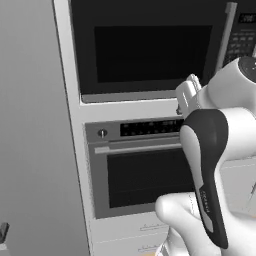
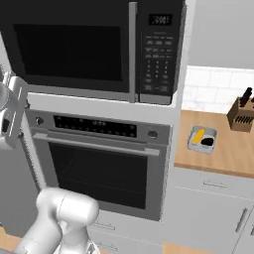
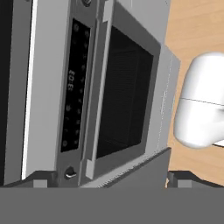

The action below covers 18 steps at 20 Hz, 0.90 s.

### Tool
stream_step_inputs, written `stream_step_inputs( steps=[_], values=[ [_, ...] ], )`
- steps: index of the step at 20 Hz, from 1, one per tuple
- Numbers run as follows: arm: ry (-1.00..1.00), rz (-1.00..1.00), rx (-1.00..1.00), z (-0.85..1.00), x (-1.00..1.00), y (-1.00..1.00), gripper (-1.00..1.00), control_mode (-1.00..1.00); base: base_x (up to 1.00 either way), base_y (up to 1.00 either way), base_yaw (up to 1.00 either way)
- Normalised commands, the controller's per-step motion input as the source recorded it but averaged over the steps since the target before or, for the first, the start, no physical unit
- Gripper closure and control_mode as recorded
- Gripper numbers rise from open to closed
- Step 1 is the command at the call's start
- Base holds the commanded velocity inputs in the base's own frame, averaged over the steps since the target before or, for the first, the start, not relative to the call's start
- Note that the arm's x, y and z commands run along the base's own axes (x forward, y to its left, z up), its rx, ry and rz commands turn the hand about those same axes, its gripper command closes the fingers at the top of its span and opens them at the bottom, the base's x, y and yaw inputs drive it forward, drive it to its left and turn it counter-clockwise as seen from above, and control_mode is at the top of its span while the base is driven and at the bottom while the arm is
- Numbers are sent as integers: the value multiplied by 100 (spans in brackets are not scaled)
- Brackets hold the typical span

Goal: Take the meat container that has the chicken drumstick and place it on the second highest rack of the freezer. Then take the vegetable container that has the avocado and corn and place it on the highest rack of the freezer.

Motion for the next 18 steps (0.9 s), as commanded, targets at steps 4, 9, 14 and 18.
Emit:
stream_step_inputs(
  steps=[4,9,14,18],
  values=[
    [0,0,0,0,0,0,-100,100,0,-100,0],
    [0,0,0,0,0,0,-100,100,0,-100,0],
    [0,0,0,0,0,0,-100,100,22,-100,1],
    [0,0,0,0,0,0,-100,100,49,-93,1]
  ],
)
